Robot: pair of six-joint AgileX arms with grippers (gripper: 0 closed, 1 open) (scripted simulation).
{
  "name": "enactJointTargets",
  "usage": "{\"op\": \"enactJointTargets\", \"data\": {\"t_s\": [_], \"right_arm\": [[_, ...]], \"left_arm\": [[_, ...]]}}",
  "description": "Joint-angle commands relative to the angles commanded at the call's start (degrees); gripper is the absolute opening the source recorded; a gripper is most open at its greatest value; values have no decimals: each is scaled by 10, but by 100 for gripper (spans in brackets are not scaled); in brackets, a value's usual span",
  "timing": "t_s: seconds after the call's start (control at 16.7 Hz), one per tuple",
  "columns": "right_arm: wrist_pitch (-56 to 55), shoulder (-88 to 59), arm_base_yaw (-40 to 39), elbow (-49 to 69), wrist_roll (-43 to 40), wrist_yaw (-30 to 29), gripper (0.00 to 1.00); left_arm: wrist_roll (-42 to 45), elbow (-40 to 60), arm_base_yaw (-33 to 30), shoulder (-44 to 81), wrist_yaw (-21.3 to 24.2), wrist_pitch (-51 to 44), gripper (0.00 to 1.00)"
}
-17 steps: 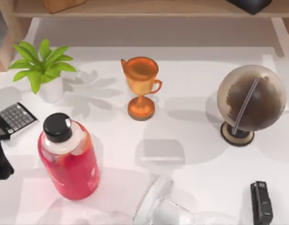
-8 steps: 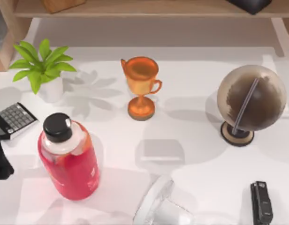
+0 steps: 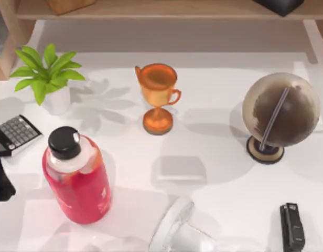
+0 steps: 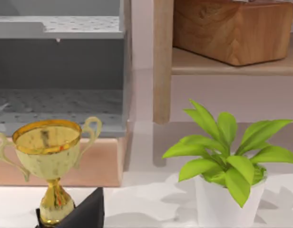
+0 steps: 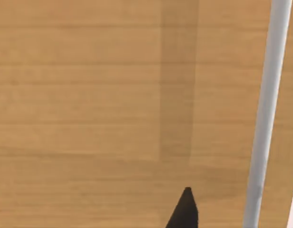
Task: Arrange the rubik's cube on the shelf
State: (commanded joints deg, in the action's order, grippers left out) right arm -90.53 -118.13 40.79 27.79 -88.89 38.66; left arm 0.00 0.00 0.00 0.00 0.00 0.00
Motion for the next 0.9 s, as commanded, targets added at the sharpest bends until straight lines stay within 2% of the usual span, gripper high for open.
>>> {"op": "enactJointTargets", "data": {"t_s": [0.18, 0.24, 0.9], "right_arm": [[0, 0, 0, 0, 0, 0, 98], [0, 0, 0, 0, 0, 0, 100], [-12, 5, 12, -16, 0, 13, 100]], "left_arm": [[0, 0, 0, 0, 0, 0, 100], [0, 0, 0, 0, 0, 0, 100], [0, 0, 0, 0, 0, 0, 100]]}}
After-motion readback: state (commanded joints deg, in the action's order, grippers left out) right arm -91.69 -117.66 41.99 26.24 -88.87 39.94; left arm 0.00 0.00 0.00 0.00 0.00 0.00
